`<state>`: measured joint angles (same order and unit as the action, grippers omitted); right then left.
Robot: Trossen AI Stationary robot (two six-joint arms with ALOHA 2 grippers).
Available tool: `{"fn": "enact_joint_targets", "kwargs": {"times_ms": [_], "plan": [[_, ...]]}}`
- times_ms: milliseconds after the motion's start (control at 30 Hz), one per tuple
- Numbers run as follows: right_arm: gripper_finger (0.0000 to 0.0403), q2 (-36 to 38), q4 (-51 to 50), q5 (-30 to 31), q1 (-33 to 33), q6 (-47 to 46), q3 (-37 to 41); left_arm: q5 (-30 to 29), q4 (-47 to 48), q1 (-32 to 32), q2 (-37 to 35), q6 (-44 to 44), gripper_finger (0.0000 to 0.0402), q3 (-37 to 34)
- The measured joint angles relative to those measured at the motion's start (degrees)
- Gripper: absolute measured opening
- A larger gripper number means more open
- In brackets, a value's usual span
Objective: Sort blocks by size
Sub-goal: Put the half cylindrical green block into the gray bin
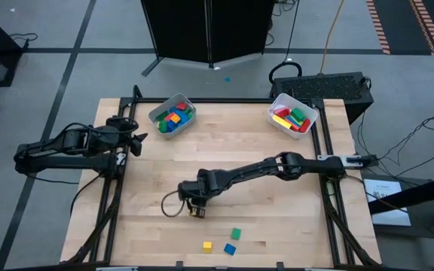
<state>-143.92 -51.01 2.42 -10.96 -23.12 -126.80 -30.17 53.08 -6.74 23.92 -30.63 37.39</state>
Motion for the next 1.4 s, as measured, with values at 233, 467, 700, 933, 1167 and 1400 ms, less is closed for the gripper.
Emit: {"fn": "enact_joint_targets", "kwargs": {"times_ms": [233,467,700,933,1167,1400], "plan": [[0.0099,0.15,3.78,-1.06,5.42,2.38,-5.29,0.0,0.02,0.0,0.0,0.02,0.0281,0.0],[0.0099,1.82,19.94,1.14,15.59,3.13,-7.8,-0.02,0.07,0.0,0.0,0.02,0.0281,0.0],[0.01,0.14,28.89,3.67,25.82,-6.88,-7.76,-0.05,0.07,0.02,0.01,0.02,0.0281,0.0],[0.0252,-1.16,33.34,-0.81,29.68,-6.57,-7.74,-0.1,0.04,0.01,0.05,0.02,0.0281,0.0],[0.0298,0.99,27.68,-12.0,29.87,-9.06,-7.74,-0.27,0.08,0.0,0.07,0.0,0.0281,0.0],[0.0257,12.56,-3.69,-18.8,17.44,4.99,-8.04,-0.26,0.19,0.0,0.07,0.0,0.0281,0.0]]}}
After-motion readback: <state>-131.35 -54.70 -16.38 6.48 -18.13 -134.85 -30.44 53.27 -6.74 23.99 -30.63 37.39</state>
